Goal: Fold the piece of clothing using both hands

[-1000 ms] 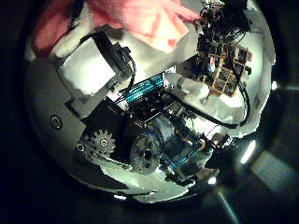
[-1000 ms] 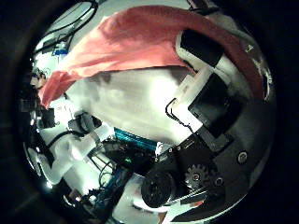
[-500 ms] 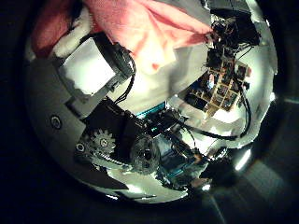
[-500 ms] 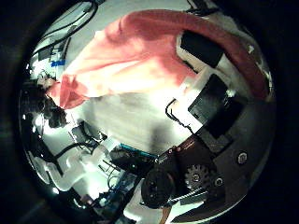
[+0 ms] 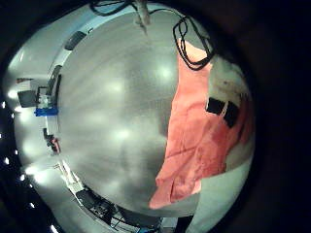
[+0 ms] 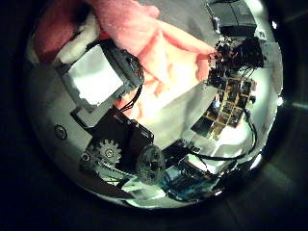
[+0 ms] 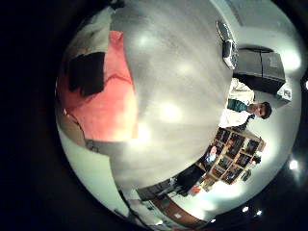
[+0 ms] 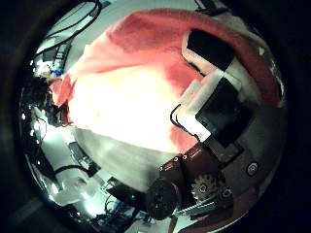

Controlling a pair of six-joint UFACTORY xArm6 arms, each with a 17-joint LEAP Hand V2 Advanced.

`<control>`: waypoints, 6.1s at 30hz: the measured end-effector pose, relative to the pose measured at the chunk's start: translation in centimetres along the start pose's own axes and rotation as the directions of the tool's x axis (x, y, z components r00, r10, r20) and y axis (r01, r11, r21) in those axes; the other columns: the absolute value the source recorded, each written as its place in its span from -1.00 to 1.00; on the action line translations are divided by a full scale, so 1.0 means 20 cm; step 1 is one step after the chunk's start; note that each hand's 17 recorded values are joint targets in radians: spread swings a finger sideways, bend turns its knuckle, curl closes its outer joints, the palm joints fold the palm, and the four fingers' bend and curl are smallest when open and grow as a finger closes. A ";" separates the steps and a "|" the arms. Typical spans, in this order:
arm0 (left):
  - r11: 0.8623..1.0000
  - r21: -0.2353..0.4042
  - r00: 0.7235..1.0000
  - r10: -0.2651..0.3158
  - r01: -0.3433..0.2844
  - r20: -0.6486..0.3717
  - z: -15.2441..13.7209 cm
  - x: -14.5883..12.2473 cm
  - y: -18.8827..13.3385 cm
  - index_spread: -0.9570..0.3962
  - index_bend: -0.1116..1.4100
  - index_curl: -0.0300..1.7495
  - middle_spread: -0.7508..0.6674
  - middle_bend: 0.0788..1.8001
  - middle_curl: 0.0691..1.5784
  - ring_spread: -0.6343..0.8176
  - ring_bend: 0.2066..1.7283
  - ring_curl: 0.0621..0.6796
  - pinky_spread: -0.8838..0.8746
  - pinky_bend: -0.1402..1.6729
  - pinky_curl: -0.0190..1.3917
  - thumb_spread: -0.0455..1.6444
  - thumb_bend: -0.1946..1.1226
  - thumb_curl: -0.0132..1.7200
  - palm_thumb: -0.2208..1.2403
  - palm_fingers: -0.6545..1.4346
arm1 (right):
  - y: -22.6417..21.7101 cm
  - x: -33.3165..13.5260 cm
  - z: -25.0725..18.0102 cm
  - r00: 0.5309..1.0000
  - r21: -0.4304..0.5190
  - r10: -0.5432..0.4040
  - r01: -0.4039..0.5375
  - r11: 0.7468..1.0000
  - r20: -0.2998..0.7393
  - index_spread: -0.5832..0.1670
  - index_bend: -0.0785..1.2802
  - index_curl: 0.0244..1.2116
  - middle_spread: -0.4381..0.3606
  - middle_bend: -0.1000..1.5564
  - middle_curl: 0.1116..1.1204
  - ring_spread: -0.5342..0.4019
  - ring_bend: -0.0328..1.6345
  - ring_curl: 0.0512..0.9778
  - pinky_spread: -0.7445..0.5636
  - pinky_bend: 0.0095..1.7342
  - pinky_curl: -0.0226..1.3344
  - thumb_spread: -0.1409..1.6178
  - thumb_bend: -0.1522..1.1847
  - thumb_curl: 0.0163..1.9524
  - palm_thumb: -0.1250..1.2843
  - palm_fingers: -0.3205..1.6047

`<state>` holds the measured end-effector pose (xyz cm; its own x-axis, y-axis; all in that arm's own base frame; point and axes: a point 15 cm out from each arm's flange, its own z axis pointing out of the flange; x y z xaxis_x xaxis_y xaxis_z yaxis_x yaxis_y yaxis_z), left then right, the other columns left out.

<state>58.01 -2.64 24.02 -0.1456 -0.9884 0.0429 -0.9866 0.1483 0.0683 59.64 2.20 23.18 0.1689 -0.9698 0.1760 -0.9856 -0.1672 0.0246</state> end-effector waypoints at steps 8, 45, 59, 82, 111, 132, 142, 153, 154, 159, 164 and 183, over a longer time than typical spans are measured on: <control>0.998 0.064 1.000 -0.014 0.013 0.019 -0.04 -0.04 -0.07 -0.43 -0.53 0.66 -0.76 -0.14 0.28 -0.73 0.16 0.28 -0.58 0.05 -0.23 0.34 -0.76 -0.43 0.05 0.06 | -0.17 0.17 0.03 0.998 0.129 0.069 -0.070 0.989 0.014 -0.40 -0.59 0.16 -0.53 0.16 0.24 -0.46 0.75 0.51 -0.41 0.56 0.43 0.75 -0.79 -0.47 0.26 -0.23; 0.984 -0.038 0.985 0.172 -0.173 -0.018 0.11 0.33 0.26 0.31 -0.61 -0.24 0.14 -0.88 -0.46 0.15 -0.36 -0.35 0.34 -0.47 -0.46 0.51 -0.73 -0.63 -0.06 -0.25 | 0.32 0.44 -0.23 0.995 -0.057 -0.066 0.070 0.996 0.069 -0.43 -0.65 -0.42 -0.04 -0.48 -0.46 0.13 -0.32 -0.46 0.51 -0.45 -0.35 0.43 -0.82 -0.67 -0.32 -0.66; 0.995 -0.024 0.995 0.095 -0.096 -0.024 0.17 0.31 0.26 0.34 -0.61 -0.36 0.14 -0.88 -0.56 0.18 -0.42 -0.43 0.37 -0.53 -0.48 0.55 -0.72 -0.65 -0.03 -0.22 | 0.30 0.40 -0.14 0.994 -0.086 -0.079 0.086 0.993 0.079 -0.41 -0.66 -0.54 0.02 -0.54 -0.52 0.17 -0.39 -0.52 0.54 -0.51 -0.44 0.43 -0.80 -0.68 -0.34 -0.60; 0.994 -0.012 0.994 0.111 -0.111 -0.017 0.12 0.36 0.29 0.34 -0.61 -0.44 0.12 -0.88 -0.62 0.21 -0.48 -0.48 0.40 -0.59 -0.49 0.55 -0.72 -0.65 0.01 -0.19 | 0.45 0.45 -0.10 0.992 -0.190 -0.076 0.095 0.977 0.101 -0.36 -0.67 -0.61 -0.02 -0.58 -0.53 0.14 -0.38 -0.53 0.53 -0.54 -0.49 0.44 -0.80 -0.69 -0.32 -0.54; 0.993 -0.059 0.994 0.104 -0.105 -0.014 0.21 0.33 0.31 0.32 -0.60 -0.46 0.12 -0.88 -0.65 0.22 -0.52 -0.48 0.41 -0.63 -0.48 0.55 -0.72 -0.65 0.03 -0.17 | 0.46 0.30 0.40 0.983 -0.393 -0.175 0.184 0.901 0.060 -0.18 -0.65 -0.60 0.06 -0.58 -0.51 0.15 -0.41 -0.54 0.51 -0.56 -0.52 0.37 -0.80 -0.66 -0.15 -0.47; 0.993 -0.057 0.995 0.100 -0.100 -0.014 0.20 0.32 0.32 0.32 -0.60 -0.46 0.11 -0.88 -0.65 0.22 -0.53 -0.48 0.41 -0.63 -0.49 0.55 -0.72 -0.65 0.03 -0.16 | 0.56 0.29 0.35 0.975 -0.502 -0.223 0.191 0.843 -0.004 -0.60 -0.21 -0.26 -0.67 0.03 0.02 -0.52 0.23 -0.04 -0.58 -0.03 -0.33 0.29 -0.79 -0.59 0.22 0.65; 0.993 -0.067 0.995 0.100 -0.101 -0.019 0.20 0.32 0.33 0.31 -0.59 -0.45 0.11 -0.88 -0.66 0.21 -0.54 -0.49 0.41 -0.63 -0.50 0.56 -0.72 -0.65 0.04 -0.15 | 0.57 0.28 0.21 0.968 -0.502 -0.247 0.188 0.844 -0.053 -0.50 0.47 0.21 -0.56 0.40 0.42 -0.47 0.49 0.28 -0.39 0.40 -0.03 0.24 -0.75 -0.49 0.57 0.53; 0.990 -0.076 0.989 0.110 -0.118 -0.099 0.16 0.35 0.36 0.30 -0.58 -0.43 0.10 -0.88 -0.65 0.20 -0.54 -0.50 0.40 -0.64 -0.52 0.57 -0.72 -0.65 0.05 -0.14 | 0.48 0.32 0.01 0.977 -0.356 -0.201 0.163 0.920 -0.072 -0.32 0.66 0.42 -0.46 0.56 0.60 -0.44 0.60 0.51 -0.26 0.50 0.15 0.38 -0.75 -0.40 0.69 0.41; 0.991 -0.073 0.989 0.106 -0.114 -0.103 0.15 0.34 0.36 0.30 -0.58 -0.43 0.10 -0.88 -0.65 0.20 -0.54 -0.50 0.40 -0.64 -0.52 0.57 -0.72 -0.65 0.05 -0.14 | 0.47 0.30 -0.03 0.979 -0.336 -0.193 0.161 0.928 -0.062 -0.31 0.66 0.42 -0.46 0.56 0.61 -0.44 0.61 0.53 -0.25 0.50 0.17 0.39 -0.75 -0.39 0.69 0.40; 0.994 -0.068 0.991 0.079 -0.087 -0.111 0.11 0.26 0.38 0.30 -0.59 -0.43 0.09 -0.88 -0.65 0.20 -0.54 -0.51 0.40 -0.64 -0.52 0.58 -0.72 -0.64 0.06 -0.14 | 0.46 0.28 -0.22 0.983 -0.245 -0.175 0.159 0.957 -0.048 -0.26 0.68 0.46 -0.44 0.58 0.65 -0.43 0.63 0.60 -0.22 0.50 0.22 0.42 -0.77 -0.36 0.71 0.37; 0.996 -0.063 0.992 0.056 -0.063 -0.109 0.06 0.18 0.38 0.30 -0.59 -0.43 0.09 -0.88 -0.65 0.20 -0.55 -0.51 0.40 -0.64 -0.53 0.59 -0.72 -0.64 0.06 -0.13 | 0.45 0.22 -0.42 0.978 -0.168 -0.197 0.184 0.969 -0.067 -0.24 0.69 0.49 -0.42 0.60 0.67 -0.43 0.64 0.64 -0.21 0.50 0.28 0.44 -0.78 -0.33 0.72 0.36; 0.998 0.037 0.993 -0.054 0.058 -0.106 -0.26 -0.31 0.54 0.30 -0.59 -0.42 0.09 -0.88 -0.65 0.21 -0.55 -0.52 0.40 -0.63 -0.54 0.60 -0.72 -0.63 0.07 -0.13 | 0.37 -0.61 -0.81 0.875 0.024 -0.458 0.467 0.884 -0.159 -0.20 0.71 0.53 -0.39 0.61 0.70 -0.42 0.64 0.73 -0.20 0.44 0.44 0.44 -0.78 -0.26 0.73 0.35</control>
<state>48.64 5.17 29.73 -0.0832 -0.9860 0.1446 -0.9955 0.0890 0.0339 50.24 15.74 37.13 0.5981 -0.7435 0.2993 -0.7922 -0.6050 0.0800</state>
